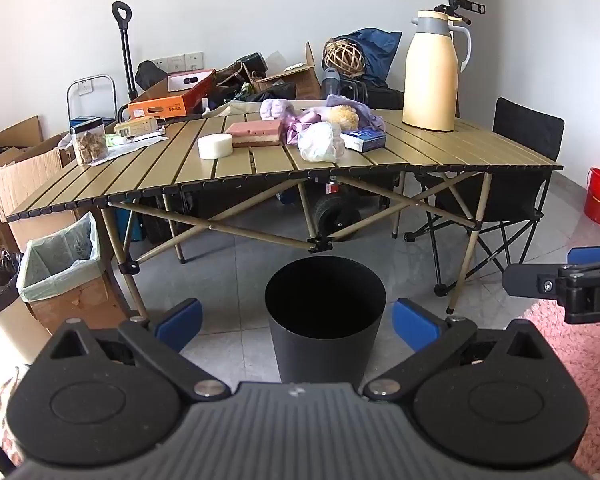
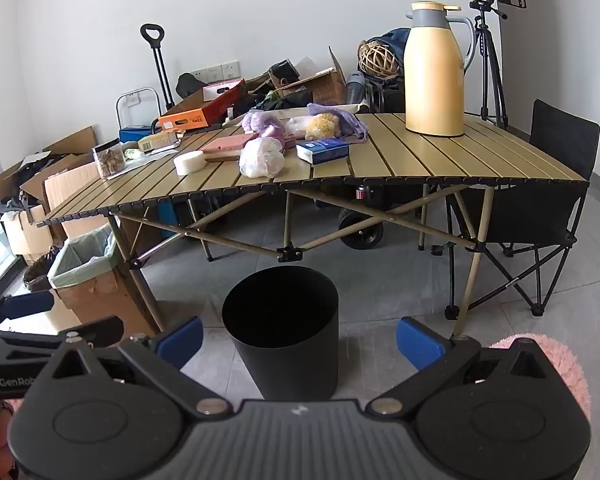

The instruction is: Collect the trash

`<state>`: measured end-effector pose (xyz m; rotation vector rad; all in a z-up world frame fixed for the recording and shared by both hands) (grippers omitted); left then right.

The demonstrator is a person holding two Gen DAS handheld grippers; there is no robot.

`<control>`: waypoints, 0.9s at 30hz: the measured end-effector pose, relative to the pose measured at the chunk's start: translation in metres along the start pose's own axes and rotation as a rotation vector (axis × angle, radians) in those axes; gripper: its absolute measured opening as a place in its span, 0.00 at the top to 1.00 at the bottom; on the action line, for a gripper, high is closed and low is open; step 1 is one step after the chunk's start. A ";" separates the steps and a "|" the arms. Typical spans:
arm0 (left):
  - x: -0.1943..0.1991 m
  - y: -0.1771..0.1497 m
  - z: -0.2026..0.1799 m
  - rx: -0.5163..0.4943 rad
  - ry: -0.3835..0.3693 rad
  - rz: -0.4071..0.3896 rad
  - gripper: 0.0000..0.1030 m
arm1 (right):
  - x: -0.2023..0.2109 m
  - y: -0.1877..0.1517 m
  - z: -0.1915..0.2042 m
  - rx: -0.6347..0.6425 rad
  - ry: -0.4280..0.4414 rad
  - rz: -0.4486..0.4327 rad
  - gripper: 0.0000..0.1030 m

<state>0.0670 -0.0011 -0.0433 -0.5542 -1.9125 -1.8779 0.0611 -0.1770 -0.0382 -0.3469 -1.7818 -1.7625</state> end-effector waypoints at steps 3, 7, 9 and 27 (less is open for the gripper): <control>-0.001 0.000 0.000 0.013 -0.009 0.008 0.00 | 0.000 0.000 0.000 0.000 0.000 0.000 0.00; -0.004 0.001 -0.002 0.014 -0.008 0.012 0.00 | -0.001 0.001 0.001 0.002 0.001 -0.002 0.00; -0.002 -0.001 0.001 0.015 -0.012 0.001 0.00 | -0.001 0.002 0.002 0.004 0.002 -0.003 0.00; -0.003 0.002 -0.001 0.019 -0.018 -0.002 0.00 | -0.001 0.004 0.002 0.006 -0.002 -0.006 0.00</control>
Point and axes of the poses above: each gripper's, at about its wrist camera, not at the fingertips, and x roughly against the way its jaws point, z to its left, y to its top, the point moved 8 cm from there along -x, roughly the way its jaws point, and after that the axes turned 5 degrees about x, right-handed, at the moved point
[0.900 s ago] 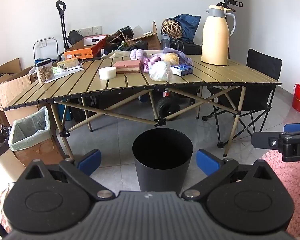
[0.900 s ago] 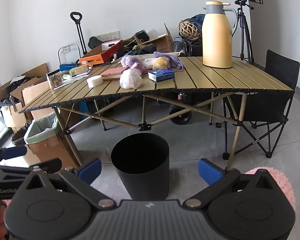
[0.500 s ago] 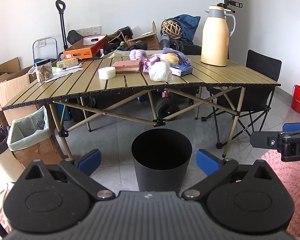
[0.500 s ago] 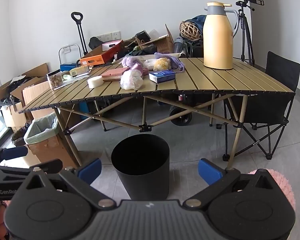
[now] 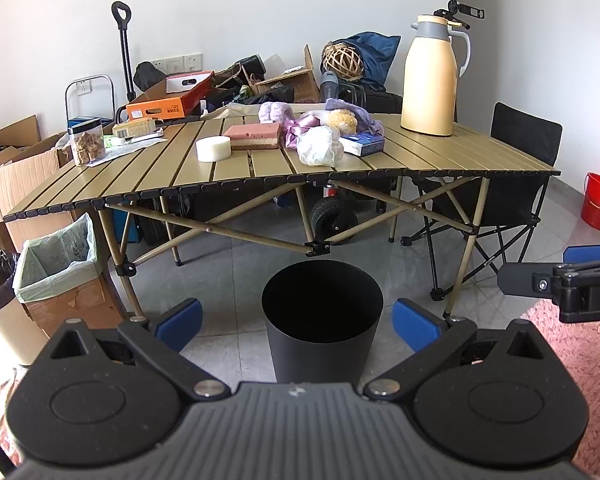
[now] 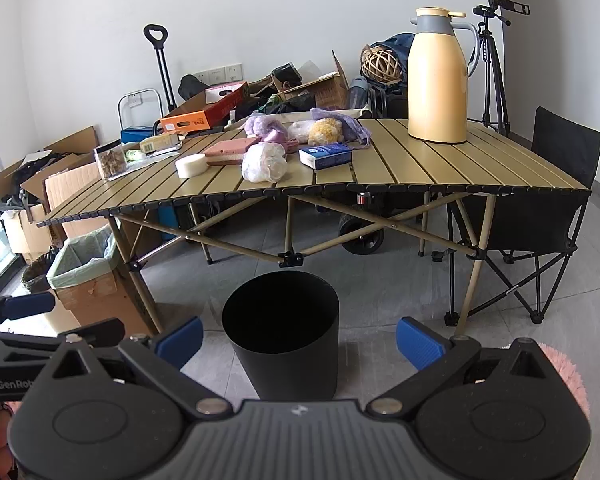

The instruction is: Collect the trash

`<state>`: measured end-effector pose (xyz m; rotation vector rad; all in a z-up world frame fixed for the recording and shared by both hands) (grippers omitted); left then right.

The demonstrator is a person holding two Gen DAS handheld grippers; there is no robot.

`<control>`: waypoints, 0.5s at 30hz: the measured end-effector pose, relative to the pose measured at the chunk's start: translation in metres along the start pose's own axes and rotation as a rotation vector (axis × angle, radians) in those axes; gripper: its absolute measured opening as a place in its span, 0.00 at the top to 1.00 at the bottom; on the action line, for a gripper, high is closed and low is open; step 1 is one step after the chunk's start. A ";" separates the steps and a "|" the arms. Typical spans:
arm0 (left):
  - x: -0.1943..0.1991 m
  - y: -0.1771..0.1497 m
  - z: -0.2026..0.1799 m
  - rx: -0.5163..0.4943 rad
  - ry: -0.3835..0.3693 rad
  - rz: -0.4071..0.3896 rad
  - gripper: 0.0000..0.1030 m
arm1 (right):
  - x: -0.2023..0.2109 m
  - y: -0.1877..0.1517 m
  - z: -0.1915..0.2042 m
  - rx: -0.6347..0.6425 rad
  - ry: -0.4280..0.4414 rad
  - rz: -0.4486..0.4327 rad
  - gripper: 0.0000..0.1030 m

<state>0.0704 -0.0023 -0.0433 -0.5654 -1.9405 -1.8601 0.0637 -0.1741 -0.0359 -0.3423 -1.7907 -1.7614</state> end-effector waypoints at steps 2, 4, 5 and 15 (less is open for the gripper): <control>0.000 0.000 0.000 0.000 0.001 -0.001 0.00 | 0.000 -0.002 0.000 0.000 0.000 0.000 0.00; 0.001 0.002 0.000 0.002 0.001 -0.001 0.00 | -0.001 0.002 0.000 0.001 -0.001 -0.001 0.00; 0.001 0.002 0.000 0.002 0.001 -0.002 0.00 | -0.001 0.002 0.000 0.002 -0.001 -0.002 0.00; 0.007 0.006 0.002 0.006 0.001 -0.010 0.00 | 0.004 0.006 0.000 0.002 -0.002 -0.004 0.00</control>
Point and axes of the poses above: each gripper's, at about its wrist camera, not at the fingertips, and x roughly against the way its jaws point, z to its left, y to its top, the point moved 8 cm from there along -x, roughly the way its jaws point, and after that the axes turned 5 degrees about x, right-handed, at the moved point
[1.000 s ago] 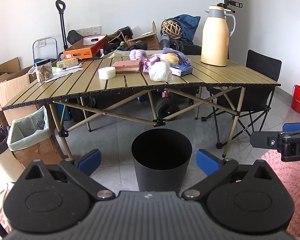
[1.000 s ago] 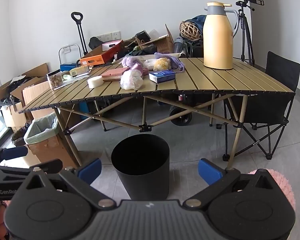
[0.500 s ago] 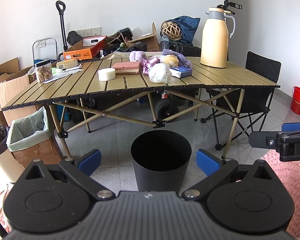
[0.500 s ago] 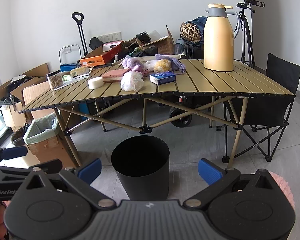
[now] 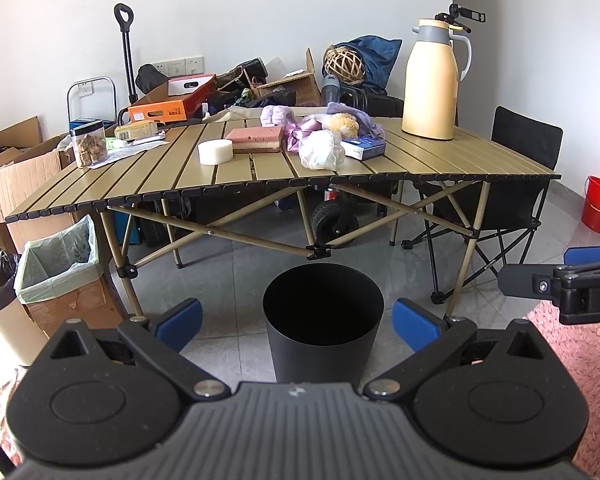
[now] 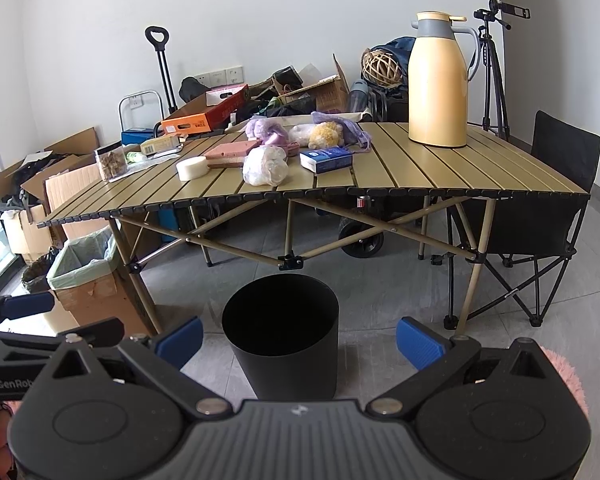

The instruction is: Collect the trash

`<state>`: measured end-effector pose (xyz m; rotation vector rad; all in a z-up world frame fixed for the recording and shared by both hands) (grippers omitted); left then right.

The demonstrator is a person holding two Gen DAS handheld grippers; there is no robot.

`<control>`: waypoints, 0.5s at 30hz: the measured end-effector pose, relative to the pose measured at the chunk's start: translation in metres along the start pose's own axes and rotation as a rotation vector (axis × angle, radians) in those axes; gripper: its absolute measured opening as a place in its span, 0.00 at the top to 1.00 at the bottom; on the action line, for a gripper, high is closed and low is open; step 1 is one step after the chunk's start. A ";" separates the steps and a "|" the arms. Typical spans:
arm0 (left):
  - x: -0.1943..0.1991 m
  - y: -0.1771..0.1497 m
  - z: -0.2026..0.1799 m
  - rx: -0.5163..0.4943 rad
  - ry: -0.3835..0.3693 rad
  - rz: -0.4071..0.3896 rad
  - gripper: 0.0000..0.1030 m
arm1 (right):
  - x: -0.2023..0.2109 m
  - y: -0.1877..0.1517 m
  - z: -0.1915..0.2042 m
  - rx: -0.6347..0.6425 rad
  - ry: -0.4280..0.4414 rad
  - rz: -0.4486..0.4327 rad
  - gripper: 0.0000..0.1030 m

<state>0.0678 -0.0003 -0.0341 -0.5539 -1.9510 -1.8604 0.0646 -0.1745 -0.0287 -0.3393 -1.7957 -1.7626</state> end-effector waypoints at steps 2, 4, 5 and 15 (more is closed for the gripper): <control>0.000 0.002 -0.001 0.001 0.000 -0.001 0.00 | 0.000 0.001 0.001 0.000 0.000 -0.001 0.00; 0.001 0.002 0.000 0.001 0.000 -0.003 0.00 | 0.000 0.002 0.001 0.001 0.000 -0.001 0.00; 0.001 0.003 -0.001 0.001 -0.001 -0.004 0.00 | 0.000 0.000 0.001 0.001 -0.001 -0.002 0.00; 0.002 0.002 0.002 0.003 -0.003 -0.009 0.00 | 0.003 -0.001 0.000 0.007 -0.002 -0.008 0.00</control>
Point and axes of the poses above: each gripper's, at about its wrist camera, not at the fingertips, and x roughly against the way its jaws point, z to its left, y to its top, the point moved 8 cm from there along -x, roughly the way its jaws point, and after that the axes turned 5 degrees about x, right-handed, at the moved point
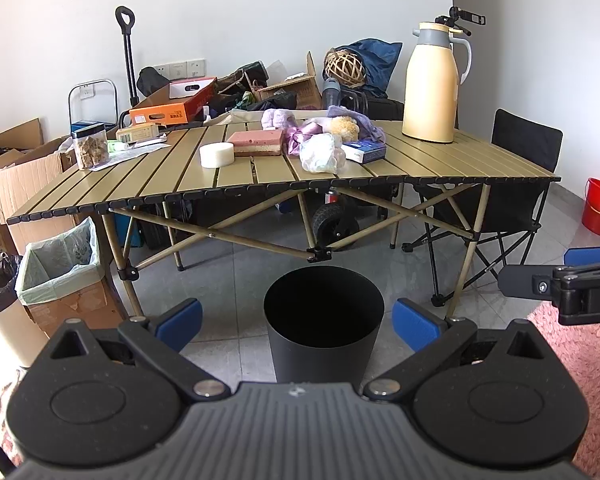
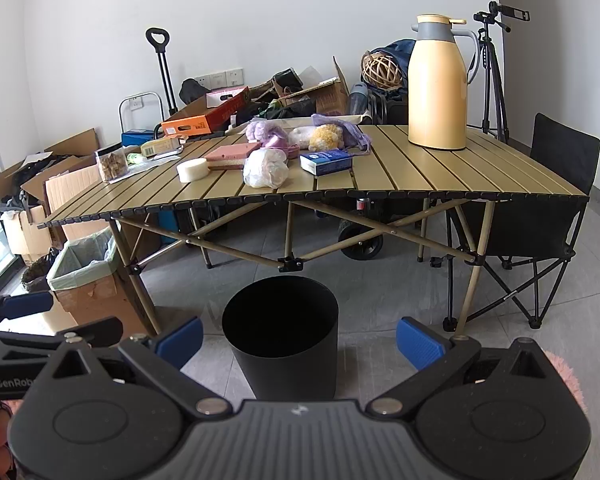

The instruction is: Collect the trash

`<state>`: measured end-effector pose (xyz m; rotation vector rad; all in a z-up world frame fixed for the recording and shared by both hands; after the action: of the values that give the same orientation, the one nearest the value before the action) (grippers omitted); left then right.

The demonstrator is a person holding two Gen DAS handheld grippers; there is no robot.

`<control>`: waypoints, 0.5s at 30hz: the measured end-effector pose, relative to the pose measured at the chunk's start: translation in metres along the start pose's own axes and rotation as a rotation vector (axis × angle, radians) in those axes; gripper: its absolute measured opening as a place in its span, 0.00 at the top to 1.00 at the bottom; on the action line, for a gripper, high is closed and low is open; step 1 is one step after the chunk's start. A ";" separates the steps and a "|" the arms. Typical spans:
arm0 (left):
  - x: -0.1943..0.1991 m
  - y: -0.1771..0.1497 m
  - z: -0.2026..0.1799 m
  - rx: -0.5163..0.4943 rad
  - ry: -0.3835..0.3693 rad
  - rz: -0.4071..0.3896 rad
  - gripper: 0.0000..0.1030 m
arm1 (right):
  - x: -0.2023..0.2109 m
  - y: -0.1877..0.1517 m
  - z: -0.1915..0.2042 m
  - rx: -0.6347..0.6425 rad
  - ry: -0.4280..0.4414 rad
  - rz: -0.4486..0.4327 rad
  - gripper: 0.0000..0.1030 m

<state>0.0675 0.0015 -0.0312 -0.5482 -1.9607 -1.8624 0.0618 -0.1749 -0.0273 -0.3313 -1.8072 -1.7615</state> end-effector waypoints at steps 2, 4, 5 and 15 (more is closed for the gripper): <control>0.000 0.001 0.000 0.000 0.001 -0.001 0.00 | 0.000 -0.001 0.000 0.000 0.000 -0.001 0.00; 0.000 0.001 0.000 0.000 0.001 -0.001 0.00 | 0.000 0.000 0.000 0.001 0.000 -0.002 0.00; 0.000 0.001 0.000 0.000 0.002 0.000 0.00 | 0.000 0.000 0.000 0.001 0.000 -0.002 0.00; 0.002 0.002 0.000 -0.001 0.002 -0.005 0.00 | 0.000 0.000 0.000 0.002 0.000 -0.003 0.00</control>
<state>0.0667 0.0021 -0.0280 -0.5420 -1.9618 -1.8658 0.0613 -0.1749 -0.0273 -0.3281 -1.8106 -1.7622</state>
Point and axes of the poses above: each gripper's, at about its wrist camera, not at the fingertips, and x roughly against the way its jaws point, z to its left, y to its top, the point moved 8 cm from there along -x, roughly the way its jaws point, and after that the axes turned 5 degrees about x, right-handed, at the moved point
